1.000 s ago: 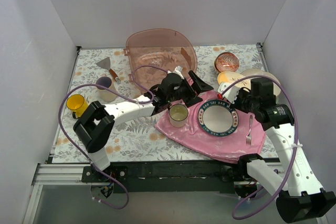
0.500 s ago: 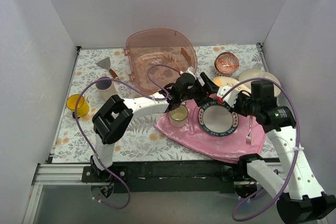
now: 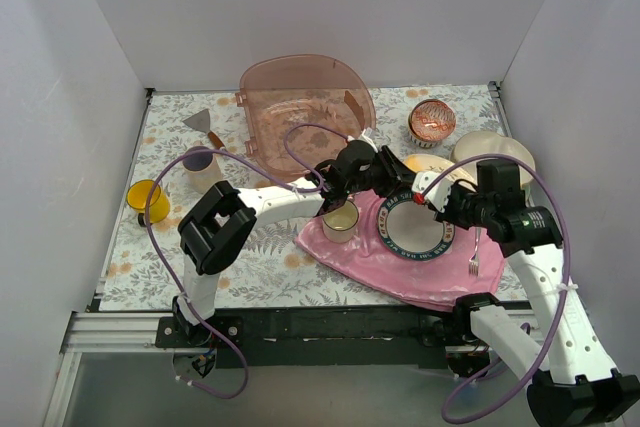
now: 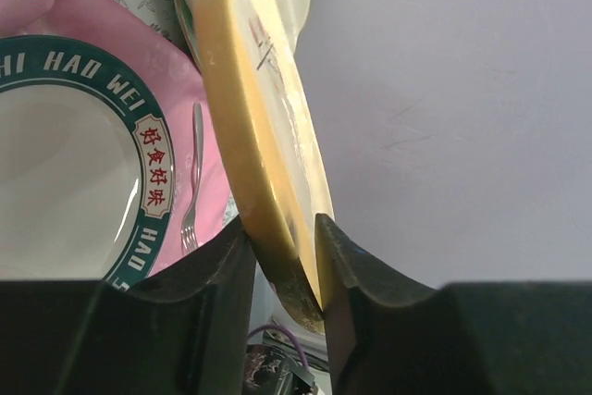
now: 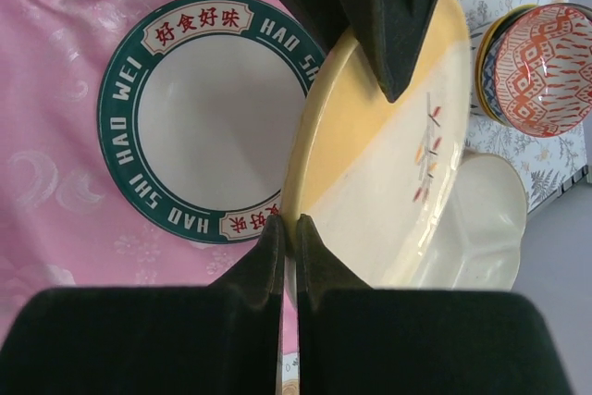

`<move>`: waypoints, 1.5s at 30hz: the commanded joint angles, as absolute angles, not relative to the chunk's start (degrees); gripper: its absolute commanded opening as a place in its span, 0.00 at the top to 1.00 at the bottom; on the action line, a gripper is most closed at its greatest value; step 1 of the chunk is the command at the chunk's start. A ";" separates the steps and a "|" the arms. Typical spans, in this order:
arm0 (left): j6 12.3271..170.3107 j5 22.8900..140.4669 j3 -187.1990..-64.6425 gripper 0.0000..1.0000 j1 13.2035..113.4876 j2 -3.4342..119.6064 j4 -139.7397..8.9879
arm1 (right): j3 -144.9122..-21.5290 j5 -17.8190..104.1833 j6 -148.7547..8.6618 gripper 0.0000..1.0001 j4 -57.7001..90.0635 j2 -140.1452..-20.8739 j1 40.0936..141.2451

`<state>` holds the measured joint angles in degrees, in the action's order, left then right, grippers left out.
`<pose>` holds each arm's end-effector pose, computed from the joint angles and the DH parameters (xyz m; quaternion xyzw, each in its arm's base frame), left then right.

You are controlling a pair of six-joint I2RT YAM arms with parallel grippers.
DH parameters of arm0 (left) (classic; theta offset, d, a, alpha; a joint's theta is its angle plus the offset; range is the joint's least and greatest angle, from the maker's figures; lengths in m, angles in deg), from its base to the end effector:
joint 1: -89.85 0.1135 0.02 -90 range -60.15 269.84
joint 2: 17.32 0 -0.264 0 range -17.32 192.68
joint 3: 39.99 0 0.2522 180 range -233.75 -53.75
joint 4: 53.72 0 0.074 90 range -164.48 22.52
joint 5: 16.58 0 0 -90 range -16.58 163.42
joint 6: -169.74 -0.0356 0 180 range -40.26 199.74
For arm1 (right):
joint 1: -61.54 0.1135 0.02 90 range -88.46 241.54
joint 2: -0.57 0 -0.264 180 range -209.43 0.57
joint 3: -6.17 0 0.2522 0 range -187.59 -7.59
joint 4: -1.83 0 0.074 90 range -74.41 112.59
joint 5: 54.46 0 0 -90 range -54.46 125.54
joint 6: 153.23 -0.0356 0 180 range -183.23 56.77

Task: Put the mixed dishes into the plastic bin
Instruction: Pick up the plate at the center of the board.

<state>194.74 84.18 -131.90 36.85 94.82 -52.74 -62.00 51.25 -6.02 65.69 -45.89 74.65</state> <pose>0.2709 -0.3706 0.2349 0.3716 -0.7238 0.5812 0.0158 0.1466 0.0440 0.3255 -0.5668 0.7084 -0.0350 0.4192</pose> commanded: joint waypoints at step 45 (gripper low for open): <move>198.83 93.10 -118.62 1.00 49.06 72.16 -33.20 | -78.33 72.88 -54.25 0.12 48.55 -49.96 57.96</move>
